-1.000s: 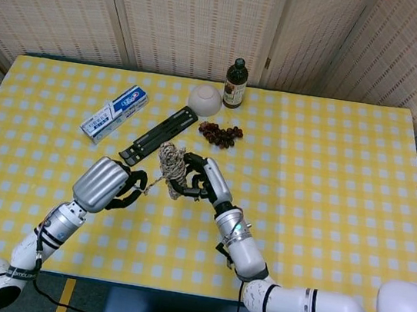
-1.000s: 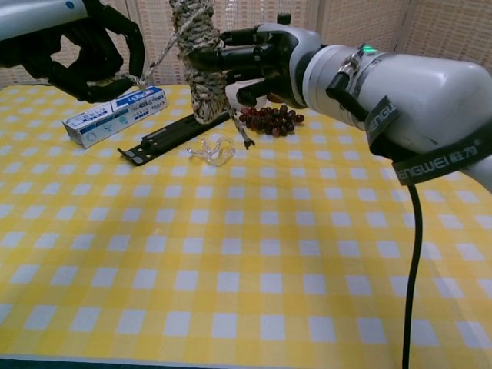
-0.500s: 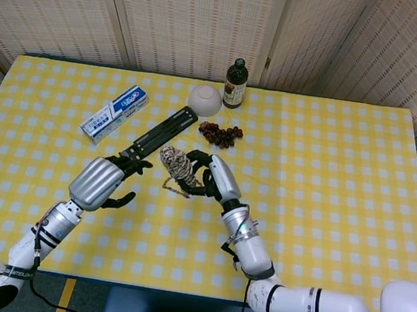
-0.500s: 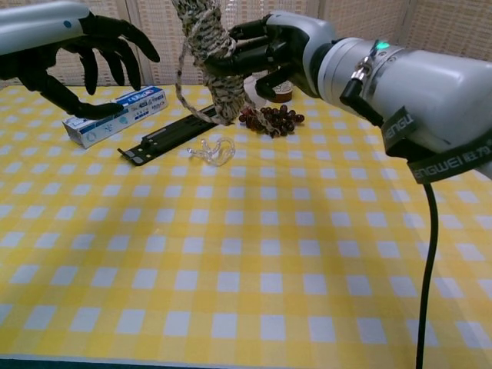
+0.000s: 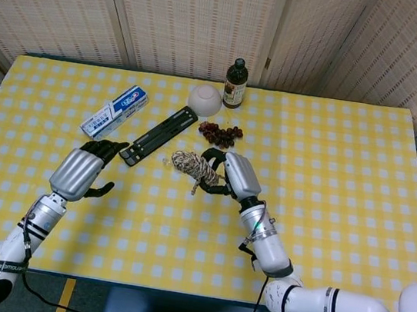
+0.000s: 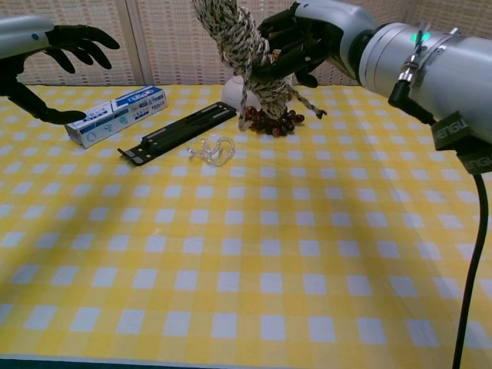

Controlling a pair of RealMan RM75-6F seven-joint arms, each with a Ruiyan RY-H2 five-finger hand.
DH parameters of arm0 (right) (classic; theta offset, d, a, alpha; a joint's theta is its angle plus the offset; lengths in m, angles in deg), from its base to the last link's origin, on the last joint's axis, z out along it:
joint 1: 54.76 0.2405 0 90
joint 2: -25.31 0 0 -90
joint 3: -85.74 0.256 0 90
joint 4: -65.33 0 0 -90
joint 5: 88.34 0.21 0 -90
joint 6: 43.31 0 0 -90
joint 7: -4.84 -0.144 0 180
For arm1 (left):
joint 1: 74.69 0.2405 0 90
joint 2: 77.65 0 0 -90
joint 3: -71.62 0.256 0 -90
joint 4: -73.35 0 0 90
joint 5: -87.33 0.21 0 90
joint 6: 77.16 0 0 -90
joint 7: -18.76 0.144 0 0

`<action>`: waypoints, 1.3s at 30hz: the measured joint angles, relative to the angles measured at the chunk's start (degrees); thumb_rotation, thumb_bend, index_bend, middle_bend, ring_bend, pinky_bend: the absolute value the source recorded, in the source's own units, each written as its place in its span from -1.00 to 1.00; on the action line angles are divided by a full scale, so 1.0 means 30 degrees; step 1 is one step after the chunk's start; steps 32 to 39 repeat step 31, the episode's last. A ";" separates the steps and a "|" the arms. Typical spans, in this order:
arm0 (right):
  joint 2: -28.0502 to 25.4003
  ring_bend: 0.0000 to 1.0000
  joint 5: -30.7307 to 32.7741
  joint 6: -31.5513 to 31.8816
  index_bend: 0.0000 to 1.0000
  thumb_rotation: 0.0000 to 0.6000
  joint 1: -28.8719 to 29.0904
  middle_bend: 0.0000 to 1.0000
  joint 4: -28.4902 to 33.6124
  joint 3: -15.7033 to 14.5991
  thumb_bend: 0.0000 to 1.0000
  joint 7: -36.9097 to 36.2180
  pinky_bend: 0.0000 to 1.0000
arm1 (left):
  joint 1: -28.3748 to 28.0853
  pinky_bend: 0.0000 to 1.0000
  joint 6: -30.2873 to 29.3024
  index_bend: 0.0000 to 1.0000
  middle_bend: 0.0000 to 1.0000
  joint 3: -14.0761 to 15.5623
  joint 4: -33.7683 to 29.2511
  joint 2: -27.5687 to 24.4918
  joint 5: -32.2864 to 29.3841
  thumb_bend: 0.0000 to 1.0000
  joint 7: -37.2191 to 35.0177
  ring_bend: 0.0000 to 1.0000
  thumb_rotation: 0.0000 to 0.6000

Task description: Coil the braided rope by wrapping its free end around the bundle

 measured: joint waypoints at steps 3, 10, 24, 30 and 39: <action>-0.0658 0.76 0.0075 -0.0361 1.00 1.00 -0.0032 0.69 0.0449 -0.0202 0.43 0.0541 0.67 | 0.0405 -0.52 -0.0266 -0.71 -0.58 0.0015 0.0523 0.0048 -0.0450 -0.33 -0.0104 -0.65 1.00; -0.1834 0.78 0.0621 -0.0857 1.00 1.00 0.0003 0.69 0.1590 -0.0508 0.43 0.1591 0.67 | 0.1508 -0.57 -0.1772 -0.70 -0.59 0.0423 0.1768 0.0273 0.0132 -0.33 -0.0792 -0.66 1.00; -0.2982 0.78 0.0992 -0.1058 1.00 1.00 -0.0112 0.69 0.2785 -0.0673 0.43 0.1693 0.67 | 0.5831 -0.64 -0.5959 -0.68 -0.60 0.2977 0.3167 0.0022 0.3037 -0.32 -0.2895 -0.69 1.00; -0.3210 0.78 0.0886 -0.1069 1.00 1.00 -0.0210 0.69 0.2944 -0.0806 0.43 0.1543 0.67 | 0.7289 -0.65 -0.6935 -0.68 -0.60 0.3443 0.4001 0.0012 0.3233 -0.32 -0.3714 -0.69 1.00; -0.3226 0.78 0.0873 -0.1066 1.00 1.00 -0.0219 0.69 0.2955 -0.0812 0.43 0.1513 0.67 | 0.7493 -0.65 -0.7008 -0.68 -0.60 0.3493 0.4097 0.0015 0.3199 -0.32 -0.3816 -0.69 1.00</action>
